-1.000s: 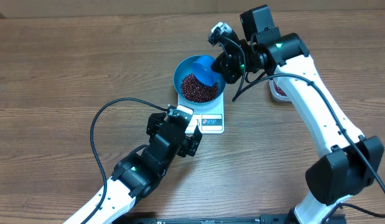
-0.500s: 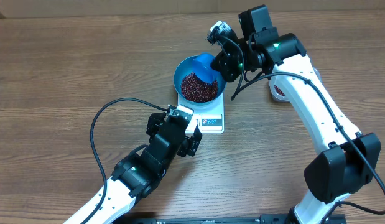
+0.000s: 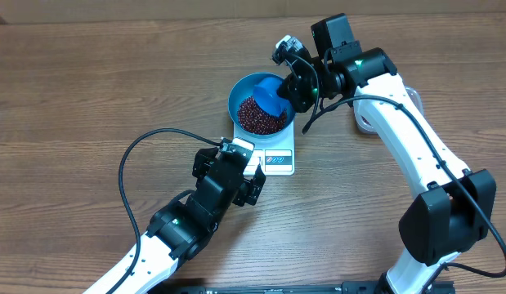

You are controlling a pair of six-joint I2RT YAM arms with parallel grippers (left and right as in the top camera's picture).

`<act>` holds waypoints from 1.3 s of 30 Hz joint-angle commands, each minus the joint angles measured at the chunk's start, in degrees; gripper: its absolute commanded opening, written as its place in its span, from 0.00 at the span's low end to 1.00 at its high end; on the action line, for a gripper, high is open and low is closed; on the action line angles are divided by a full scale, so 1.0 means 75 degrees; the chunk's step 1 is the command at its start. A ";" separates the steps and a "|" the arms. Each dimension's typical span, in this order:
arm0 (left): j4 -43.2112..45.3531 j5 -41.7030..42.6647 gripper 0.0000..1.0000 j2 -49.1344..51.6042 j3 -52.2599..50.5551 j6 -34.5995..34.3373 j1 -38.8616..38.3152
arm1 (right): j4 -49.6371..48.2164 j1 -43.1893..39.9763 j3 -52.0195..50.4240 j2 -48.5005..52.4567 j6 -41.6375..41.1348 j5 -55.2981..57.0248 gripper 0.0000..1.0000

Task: Scoop item into bowl and weigh 150g on scale
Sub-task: 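Lower and tilt the scoop into the bowl to add beans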

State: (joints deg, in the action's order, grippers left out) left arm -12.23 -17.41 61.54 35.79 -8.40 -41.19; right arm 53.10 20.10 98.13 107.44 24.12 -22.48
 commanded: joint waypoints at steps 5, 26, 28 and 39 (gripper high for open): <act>0.0006 -0.0134 1.00 0.0044 -0.0061 0.0149 0.0047 | -0.0134 0.0020 -0.0047 0.0140 0.0475 -0.0003 0.04; 0.0006 -0.0134 0.99 0.0044 -0.0061 0.0146 0.0047 | 0.0181 0.0050 -0.0050 0.0423 0.1655 -0.0096 0.04; 0.0006 -0.0134 0.99 0.0044 -0.0061 0.0146 0.0047 | 0.0219 0.0093 -0.0050 0.0425 0.1655 -0.0096 0.04; 0.0006 -0.0134 1.00 0.0044 -0.0061 0.0149 0.0047 | 0.0425 0.0580 -0.0050 0.0425 0.1655 -0.0090 0.04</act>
State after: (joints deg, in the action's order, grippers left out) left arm -12.23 -17.41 61.54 35.79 -8.40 -41.19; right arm 56.27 23.70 98.08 110.28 36.03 -22.50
